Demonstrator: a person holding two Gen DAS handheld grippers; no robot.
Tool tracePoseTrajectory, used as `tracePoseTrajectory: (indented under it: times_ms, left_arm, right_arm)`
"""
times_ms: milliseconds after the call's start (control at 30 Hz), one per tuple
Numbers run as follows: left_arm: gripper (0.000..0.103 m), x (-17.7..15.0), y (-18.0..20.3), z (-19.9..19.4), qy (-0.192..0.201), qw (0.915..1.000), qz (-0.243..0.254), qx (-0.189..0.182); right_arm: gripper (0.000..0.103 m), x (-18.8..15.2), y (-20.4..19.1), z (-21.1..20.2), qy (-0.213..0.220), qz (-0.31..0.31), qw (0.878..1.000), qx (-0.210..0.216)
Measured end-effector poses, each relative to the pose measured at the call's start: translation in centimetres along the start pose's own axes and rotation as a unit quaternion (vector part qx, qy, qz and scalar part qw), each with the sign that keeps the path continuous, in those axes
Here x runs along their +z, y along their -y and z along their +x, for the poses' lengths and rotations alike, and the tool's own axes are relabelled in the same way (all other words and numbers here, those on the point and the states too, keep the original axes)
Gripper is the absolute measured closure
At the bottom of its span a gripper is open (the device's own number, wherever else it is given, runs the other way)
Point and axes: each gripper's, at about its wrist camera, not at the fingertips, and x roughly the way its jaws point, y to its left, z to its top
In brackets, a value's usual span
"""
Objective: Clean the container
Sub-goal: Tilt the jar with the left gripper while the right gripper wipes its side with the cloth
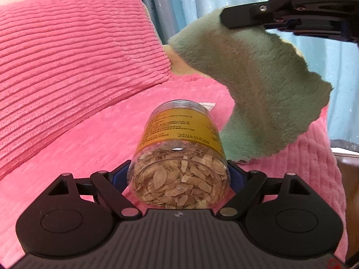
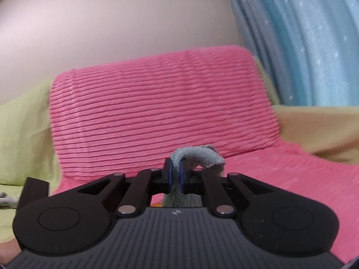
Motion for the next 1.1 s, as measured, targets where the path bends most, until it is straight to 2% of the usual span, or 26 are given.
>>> tracePoseTrajectory:
  times_ms: [167,233,333,467,567,667,733,833,933,1033,1100]
  left_arm:
    - [0.018,-0.7,-0.5,-2.0,0.001,0.9995,0.025,-0.018]
    - [0.018,-1.2,-0.8,-2.8,0.001,0.9992,0.034,-0.022]
    - [0.018,-2.0,-1.1,-3.4,0.001,0.9989,0.037,-0.027]
    - [0.018,-2.2,-0.8,-3.6,0.003,0.9987,0.043,-0.026]
    - [0.018,-2.0,-0.6,-3.5,0.002,0.9988,0.043,-0.024]
    - [0.018,-2.0,-0.8,-3.4,0.002,0.9989,0.040,-0.026]
    - [0.018,-2.0,-0.7,-3.4,0.001,0.9988,0.042,-0.025]
    - [0.018,-2.0,-0.5,-3.3,-0.001,0.9987,0.046,-0.024]
    - [0.018,-1.9,-0.1,-3.4,0.000,0.9983,0.054,-0.019]
    - [0.018,-1.9,0.2,-3.4,0.003,0.9979,0.062,-0.015]
    - [0.018,-1.9,0.2,-3.4,0.005,0.9979,0.063,-0.015]
  right_arm:
    - [0.098,-0.8,-1.0,1.0,-0.050,0.009,0.996,0.071]
    - [0.098,-1.4,-1.6,1.5,-0.066,0.001,0.994,0.082]
    - [0.098,-2.2,-2.5,2.3,-0.083,-0.018,0.993,0.081]
    - [0.098,-2.9,-2.8,3.6,-0.101,-0.019,0.993,0.056]
    - [0.097,-3.3,-3.0,3.9,-0.111,-0.014,0.992,0.062]
    - [0.097,-3.3,-3.3,4.0,-0.124,0.008,0.986,0.115]
    - [0.097,-3.5,-4.1,3.9,-0.138,-0.001,0.977,0.161]
    - [0.098,-3.5,-4.9,3.9,-0.145,-0.014,0.973,0.181]
    - [0.099,-3.2,-4.4,4.0,-0.138,-0.021,0.978,0.158]
    - [0.099,-3.1,-3.2,4.2,-0.121,-0.022,0.988,0.092]
    - [0.098,-3.0,-1.9,4.4,-0.114,0.003,0.992,0.059]
